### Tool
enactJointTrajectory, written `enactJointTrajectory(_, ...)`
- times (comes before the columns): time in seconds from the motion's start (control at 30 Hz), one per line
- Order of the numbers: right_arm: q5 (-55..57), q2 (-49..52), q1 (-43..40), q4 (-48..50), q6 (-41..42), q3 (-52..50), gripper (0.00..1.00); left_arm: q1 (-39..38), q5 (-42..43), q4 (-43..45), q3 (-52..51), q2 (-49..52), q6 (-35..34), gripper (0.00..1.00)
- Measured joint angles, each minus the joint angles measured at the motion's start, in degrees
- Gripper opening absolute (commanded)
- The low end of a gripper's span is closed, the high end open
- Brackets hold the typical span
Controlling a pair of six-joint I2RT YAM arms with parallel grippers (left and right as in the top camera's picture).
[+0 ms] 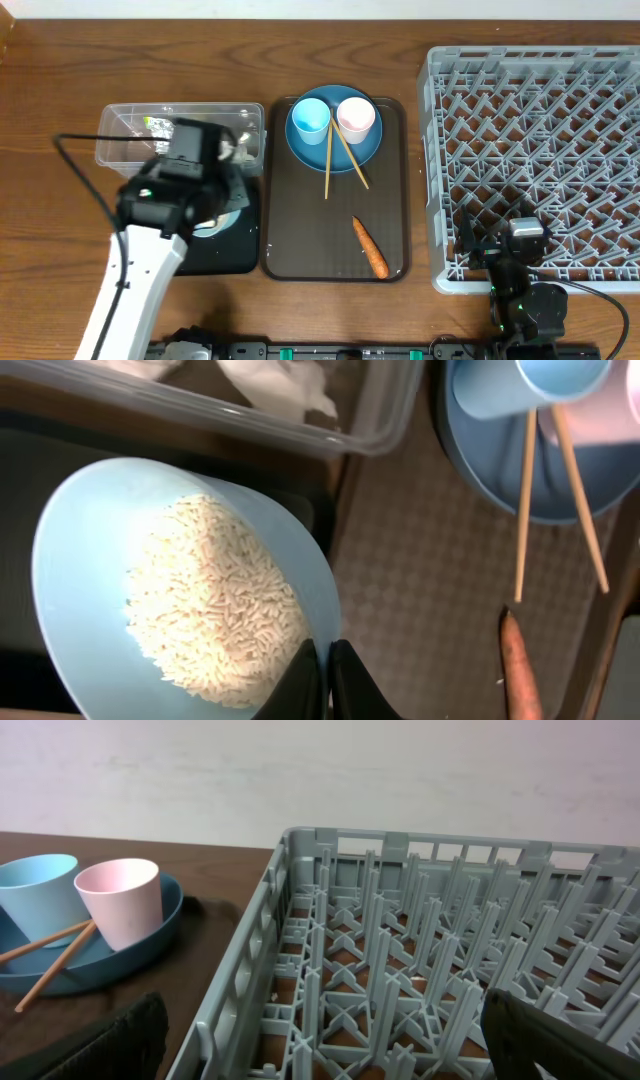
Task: Sort waste into correct bins and load items into the dishwasher rack
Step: 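Lift the rice bowl with the left gripper and carry it left over the black tray, then tilt the bowl with the left gripper to pour rice onto the black tray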
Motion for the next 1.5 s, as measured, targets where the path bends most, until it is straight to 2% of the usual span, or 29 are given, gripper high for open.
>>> enactJointTrajectory(0.3, 0.00, 0.00, 0.00, 0.00, 0.00, 0.00, 0.99, 14.10, 9.27, -0.02, 0.00, -1.99, 4.87, 0.06)
enactJointTrajectory(0.6, 0.02, 0.00, 0.00, 0.00, 0.00, 0.00, 0.99, 28.70, 23.50, -0.37, -0.63, -2.03, 10.64, 0.06)
enactJointTrajectory(0.8, 0.02, 0.00, 0.00, 0.00, 0.00, 0.00, 0.99, 39.74, 34.75, 1.27, -6.47, -2.14, 15.19, 0.06)
enactJointTrajectory(1.0, 0.00, 0.00, 0.00, 0.00, 0.00, 0.00, 0.99, 50.53, 47.43, 8.13, -15.23, -2.14, 18.32, 0.06)
enactJointTrajectory(1.2, 0.00, 0.00, 0.00, -0.02, 0.00, -0.02, 0.99, 57.64, 55.93, 16.04, -22.43, -2.14, 19.34, 0.06)
enactJointTrajectory(1.5, 0.00, 0.00, 0.00, 0.00, 0.00, 0.00, 0.99, 63.56, 68.85, 17.57, -24.68, 0.70, 19.58, 0.06)
